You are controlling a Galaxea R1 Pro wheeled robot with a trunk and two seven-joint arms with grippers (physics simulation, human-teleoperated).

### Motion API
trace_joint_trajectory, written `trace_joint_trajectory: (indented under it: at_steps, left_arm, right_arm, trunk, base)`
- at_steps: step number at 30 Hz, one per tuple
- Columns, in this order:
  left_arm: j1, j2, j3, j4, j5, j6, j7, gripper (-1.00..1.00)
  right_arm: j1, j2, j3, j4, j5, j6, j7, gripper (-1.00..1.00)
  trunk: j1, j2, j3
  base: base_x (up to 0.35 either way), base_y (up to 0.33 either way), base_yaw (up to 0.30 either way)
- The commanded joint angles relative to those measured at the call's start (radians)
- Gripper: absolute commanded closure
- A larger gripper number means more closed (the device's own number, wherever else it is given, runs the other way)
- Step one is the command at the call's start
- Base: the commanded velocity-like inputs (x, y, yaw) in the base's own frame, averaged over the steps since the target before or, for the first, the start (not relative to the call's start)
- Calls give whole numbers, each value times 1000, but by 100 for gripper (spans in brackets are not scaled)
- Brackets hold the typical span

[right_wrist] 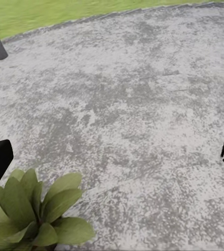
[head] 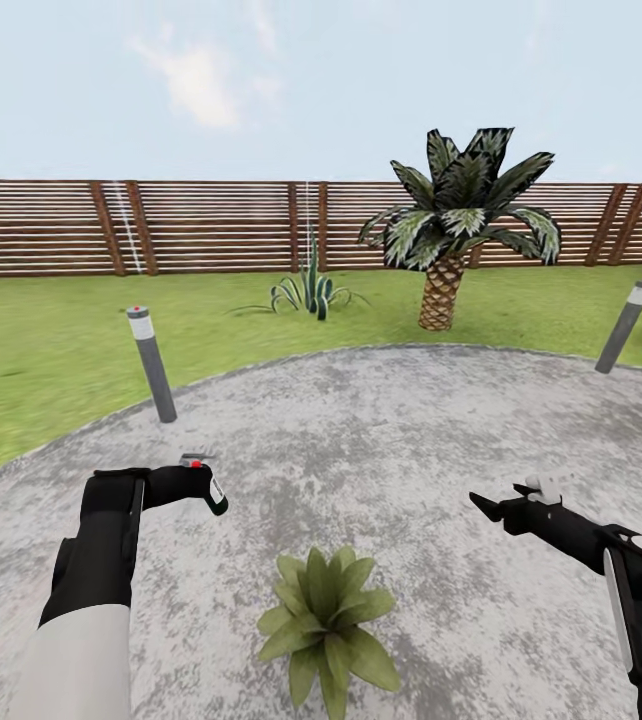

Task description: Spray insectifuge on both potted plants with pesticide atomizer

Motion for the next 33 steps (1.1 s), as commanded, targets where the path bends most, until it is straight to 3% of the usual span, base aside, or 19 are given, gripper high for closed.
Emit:
trace_joint_trajectory:
  at_steps: [1,8,33]
  left_arm:
    - [-1,-1,3,-1,-9,3,-10,100]
    - [-1,-1,3,-1,-9,3,-10,100]
    - [-1,2,5,-1,-9,3,-10,100]
  right_arm:
    - [-1,0,-1,-1,9,2,9,-100]
    - [-1,0,-1,-1,10,3,10,-100]
    - [-1,0,-3,-2,8,0,10,-100]
  trunk:
    - [0,0,-1]
    - [0,0,0]
    - [0,0,3]
  base:
    - [180,0,-24]
    - [131,0,-19]
    - [3,0,-26]
